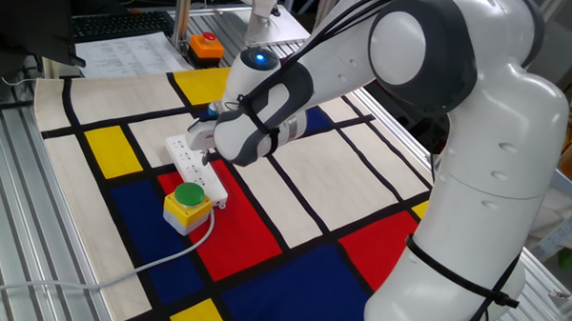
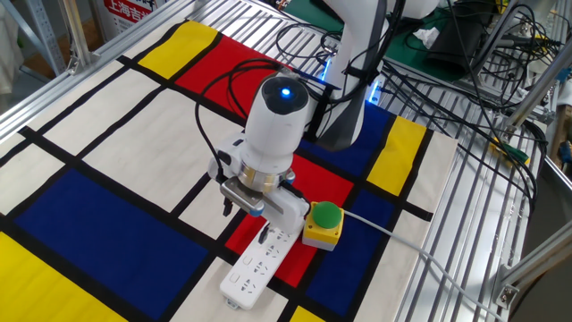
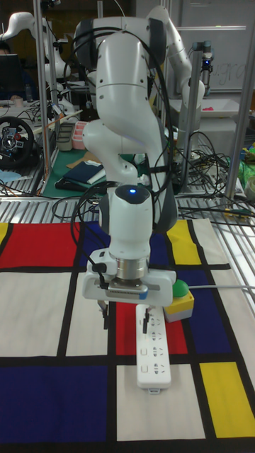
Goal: Turn off the power strip by pressing the button
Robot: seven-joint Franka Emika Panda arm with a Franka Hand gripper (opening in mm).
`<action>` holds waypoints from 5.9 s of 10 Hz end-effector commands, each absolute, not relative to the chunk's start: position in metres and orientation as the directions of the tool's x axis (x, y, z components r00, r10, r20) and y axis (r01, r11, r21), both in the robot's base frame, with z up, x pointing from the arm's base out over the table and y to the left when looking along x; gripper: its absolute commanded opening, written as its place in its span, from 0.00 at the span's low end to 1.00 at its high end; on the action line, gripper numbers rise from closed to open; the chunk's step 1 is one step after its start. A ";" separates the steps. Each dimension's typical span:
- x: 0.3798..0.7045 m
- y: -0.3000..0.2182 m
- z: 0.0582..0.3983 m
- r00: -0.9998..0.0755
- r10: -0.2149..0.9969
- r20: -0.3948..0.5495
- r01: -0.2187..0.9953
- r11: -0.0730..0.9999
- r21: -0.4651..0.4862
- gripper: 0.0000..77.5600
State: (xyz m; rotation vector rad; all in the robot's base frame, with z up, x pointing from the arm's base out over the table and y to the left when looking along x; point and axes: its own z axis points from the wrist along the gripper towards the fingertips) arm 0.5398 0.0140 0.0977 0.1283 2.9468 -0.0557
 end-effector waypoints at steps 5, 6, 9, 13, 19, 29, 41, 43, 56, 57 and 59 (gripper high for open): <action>0.542 0.009 0.092 -0.973 0.077 -0.216 0.085 0.996 -0.030 1.00; 0.542 0.008 0.092 -0.973 0.077 -0.217 0.085 0.996 -0.030 1.00; 0.542 0.008 0.092 -0.973 0.076 -0.219 0.085 0.996 -0.029 1.00; 0.544 0.008 0.092 -0.973 0.074 -0.221 0.082 0.996 -0.028 1.00; 0.544 0.008 0.089 -0.972 0.074 -0.223 0.082 0.996 -0.027 1.00; 0.544 0.007 0.085 -0.972 0.071 -0.225 0.079 0.997 -0.024 1.00; 0.542 0.006 0.076 -0.972 0.062 -0.226 0.068 0.997 -0.019 1.00; 0.541 0.007 0.076 -0.971 0.066 -0.229 0.072 0.997 -0.019 1.00; 0.558 0.018 0.157 -0.985 0.097 -0.140 0.101 0.995 -0.021 1.00; 0.559 0.017 0.161 -0.987 0.096 -0.130 0.100 0.995 -0.024 1.00; 0.562 0.015 0.173 -0.991 0.090 -0.097 0.093 0.995 -0.027 1.00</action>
